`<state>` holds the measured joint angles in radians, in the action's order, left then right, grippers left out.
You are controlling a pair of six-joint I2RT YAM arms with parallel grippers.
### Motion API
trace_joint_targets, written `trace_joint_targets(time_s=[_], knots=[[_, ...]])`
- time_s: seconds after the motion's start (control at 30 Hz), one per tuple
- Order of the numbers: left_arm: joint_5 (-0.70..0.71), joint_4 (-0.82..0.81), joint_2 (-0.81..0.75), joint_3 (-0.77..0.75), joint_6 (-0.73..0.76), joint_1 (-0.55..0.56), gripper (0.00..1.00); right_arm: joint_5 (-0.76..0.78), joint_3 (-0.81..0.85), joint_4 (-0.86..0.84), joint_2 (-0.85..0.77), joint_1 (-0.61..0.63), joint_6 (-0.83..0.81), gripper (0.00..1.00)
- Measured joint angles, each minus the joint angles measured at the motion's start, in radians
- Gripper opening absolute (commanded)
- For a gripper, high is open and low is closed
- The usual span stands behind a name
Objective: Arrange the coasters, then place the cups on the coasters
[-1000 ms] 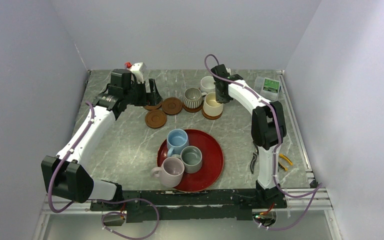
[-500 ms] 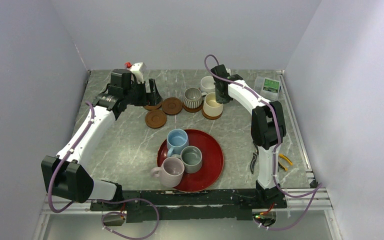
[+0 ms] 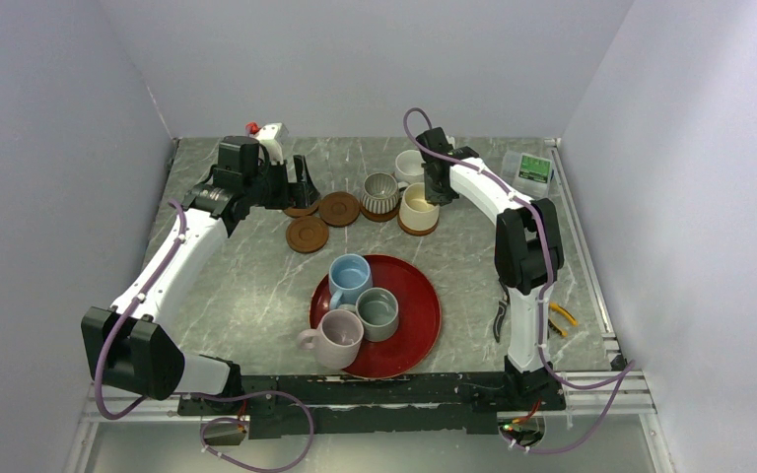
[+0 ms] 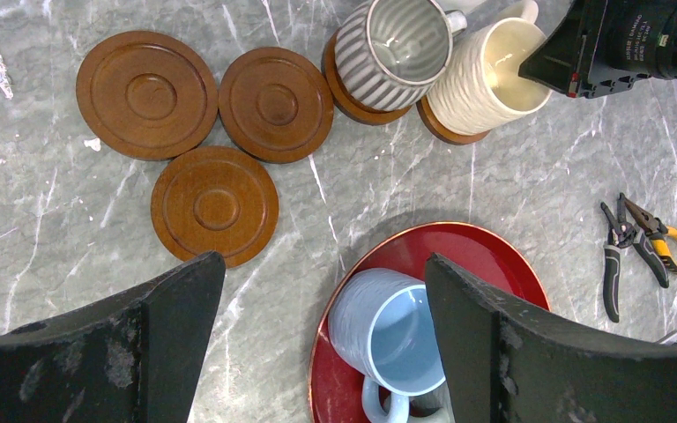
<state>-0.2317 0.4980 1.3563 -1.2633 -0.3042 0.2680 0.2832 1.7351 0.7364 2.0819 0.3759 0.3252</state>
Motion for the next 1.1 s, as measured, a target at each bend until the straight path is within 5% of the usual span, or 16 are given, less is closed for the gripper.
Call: trace_joint_targets(time_s=[0.2,0.43,0.7,1.1], knots=[[0.000,0.000,0.000,0.000,0.000,0.000,0.90,-0.006,0.022,0.013,0.008,0.000,0.010,0.38],[0.000,0.000,0.000,0.000,0.000,0.000,0.90,-0.009,0.059,0.013,0.006,0.002,0.019,0.51],[0.000,0.000,0.000,0.000,0.003,0.000,0.90,-0.029,0.034,0.013,-0.084,0.002,0.019,0.55],[-0.089,-0.006,0.079,-0.009,0.023,0.010,0.89,-0.156,-0.291,-0.110,-0.602,0.013,-0.013,0.58]])
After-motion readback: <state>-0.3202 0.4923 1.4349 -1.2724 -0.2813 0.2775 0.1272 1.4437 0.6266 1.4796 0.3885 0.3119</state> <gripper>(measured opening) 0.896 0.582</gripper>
